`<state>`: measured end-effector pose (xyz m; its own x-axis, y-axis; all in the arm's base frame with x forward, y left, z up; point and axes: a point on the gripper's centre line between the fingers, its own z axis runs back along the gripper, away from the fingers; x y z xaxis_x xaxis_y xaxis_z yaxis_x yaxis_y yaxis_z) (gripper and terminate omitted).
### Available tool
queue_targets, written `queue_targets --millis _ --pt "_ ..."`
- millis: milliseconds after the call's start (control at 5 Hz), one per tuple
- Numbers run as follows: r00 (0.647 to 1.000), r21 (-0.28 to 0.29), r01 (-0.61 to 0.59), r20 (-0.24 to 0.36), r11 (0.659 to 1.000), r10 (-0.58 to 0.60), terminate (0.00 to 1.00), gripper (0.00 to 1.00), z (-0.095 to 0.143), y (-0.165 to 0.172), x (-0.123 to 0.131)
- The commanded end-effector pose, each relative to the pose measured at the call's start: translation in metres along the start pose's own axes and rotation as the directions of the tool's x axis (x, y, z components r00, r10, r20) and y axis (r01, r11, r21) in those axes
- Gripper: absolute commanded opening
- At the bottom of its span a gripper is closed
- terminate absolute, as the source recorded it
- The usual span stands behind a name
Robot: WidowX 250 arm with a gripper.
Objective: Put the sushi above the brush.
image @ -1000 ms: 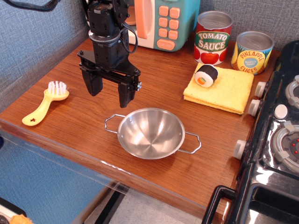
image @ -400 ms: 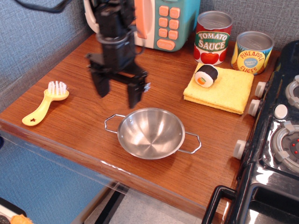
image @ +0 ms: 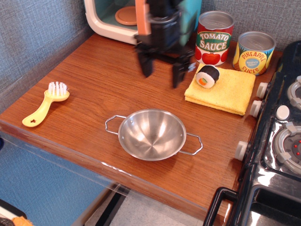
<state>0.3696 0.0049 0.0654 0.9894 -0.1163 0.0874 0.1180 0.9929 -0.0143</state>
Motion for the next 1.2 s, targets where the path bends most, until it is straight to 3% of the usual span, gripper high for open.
queue_targets --millis 0,800,1000 --pt "0.995 0.036 0.022 0.095 0.999 -0.025 0.0 1.0 0.024 -0.037 0.058" --pt "0.999 0.09 -0.039 0.009 0.995 0.038 0.0 1.0 -0.028 -0.033 0.079" --pt "0.999 0.058 -0.029 0.028 0.998 0.027 0.0 0.0 -0.024 -0.033 0.078"
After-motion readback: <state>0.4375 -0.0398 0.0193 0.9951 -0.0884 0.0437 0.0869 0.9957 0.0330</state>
